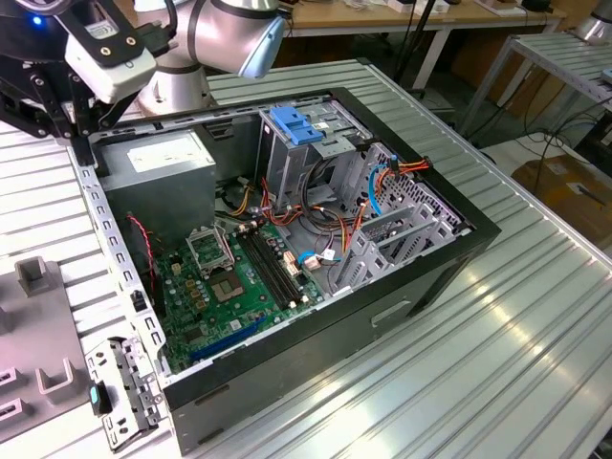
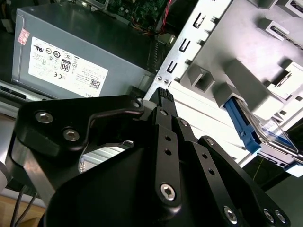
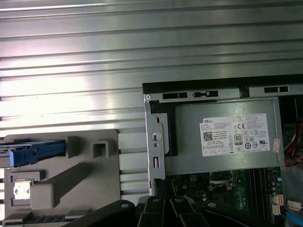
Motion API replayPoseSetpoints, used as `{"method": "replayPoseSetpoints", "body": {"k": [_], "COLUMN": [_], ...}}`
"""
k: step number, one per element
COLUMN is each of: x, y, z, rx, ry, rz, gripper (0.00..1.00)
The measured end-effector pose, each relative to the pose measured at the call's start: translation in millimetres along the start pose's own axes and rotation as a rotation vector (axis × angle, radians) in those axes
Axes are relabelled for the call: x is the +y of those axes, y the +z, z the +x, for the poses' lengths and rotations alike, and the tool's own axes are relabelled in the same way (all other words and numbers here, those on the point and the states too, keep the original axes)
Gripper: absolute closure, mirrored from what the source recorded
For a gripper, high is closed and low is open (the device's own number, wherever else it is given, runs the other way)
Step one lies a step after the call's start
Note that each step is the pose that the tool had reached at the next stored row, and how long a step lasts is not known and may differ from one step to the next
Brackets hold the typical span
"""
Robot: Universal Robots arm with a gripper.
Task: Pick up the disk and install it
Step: 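Reach for the disk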
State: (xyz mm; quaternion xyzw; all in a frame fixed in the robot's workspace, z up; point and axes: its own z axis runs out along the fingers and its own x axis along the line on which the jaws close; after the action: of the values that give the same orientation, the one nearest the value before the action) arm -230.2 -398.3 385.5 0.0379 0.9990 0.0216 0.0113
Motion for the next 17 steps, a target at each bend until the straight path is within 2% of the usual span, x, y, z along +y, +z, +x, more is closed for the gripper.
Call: {"method": "replayPoseSetpoints", "body": {"k": [17], "x": [-1.1], "y": [0.1], "z": [14.3], "rx": [0.0012], "ry": [0.000], "rz": [0.0001], "gripper": [0.89]}}
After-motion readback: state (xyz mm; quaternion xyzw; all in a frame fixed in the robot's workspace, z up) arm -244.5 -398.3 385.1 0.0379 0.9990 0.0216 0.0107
